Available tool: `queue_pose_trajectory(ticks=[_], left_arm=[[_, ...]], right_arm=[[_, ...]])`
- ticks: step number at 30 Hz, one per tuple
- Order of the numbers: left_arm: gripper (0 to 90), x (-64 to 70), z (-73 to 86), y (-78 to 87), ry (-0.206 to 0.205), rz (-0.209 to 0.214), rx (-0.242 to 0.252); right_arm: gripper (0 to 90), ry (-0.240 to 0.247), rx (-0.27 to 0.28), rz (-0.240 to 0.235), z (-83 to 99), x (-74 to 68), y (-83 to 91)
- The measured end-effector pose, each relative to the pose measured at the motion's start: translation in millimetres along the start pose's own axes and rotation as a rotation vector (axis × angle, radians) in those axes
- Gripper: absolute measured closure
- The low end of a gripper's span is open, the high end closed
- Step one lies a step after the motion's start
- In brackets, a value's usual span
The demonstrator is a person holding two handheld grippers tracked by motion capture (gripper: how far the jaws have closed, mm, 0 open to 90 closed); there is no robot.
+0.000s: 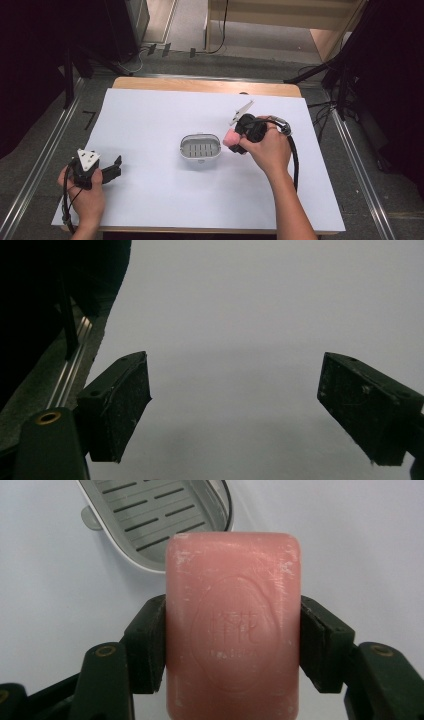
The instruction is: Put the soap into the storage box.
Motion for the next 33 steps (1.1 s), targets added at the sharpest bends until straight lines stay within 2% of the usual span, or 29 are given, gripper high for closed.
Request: queue_pose_trajectory(ticks=[16,20,33], left_arm=[[14.3,-0.3,0.0,-0.1,0.001,0.002,0.000],[14.3,-0.1,0.0,-0.2,0.001,0.002,0.001],[14.3,-0.5,-0.1,-0.2,0.003,0.003,0.000]], right_arm=[[39.0,0.063,0.007,-0.030,-28.9,-9.3,-4.0],[39.0,0.100,0.005,-0.045,-38.3,-13.9,-8.9],[39.0,0.165,0.000,-0.074,-60.7,-23.4,-21.6]])
Point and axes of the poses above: each handheld gripper's, and its own axes: y roughly backward along the jaws, z roughly out of its underside, x roughly to its right, the point moved 3 cm from there along -y, roughly forward along the jaws, and after that the axes turned 3 degrees about y, right-handed, at the moved point
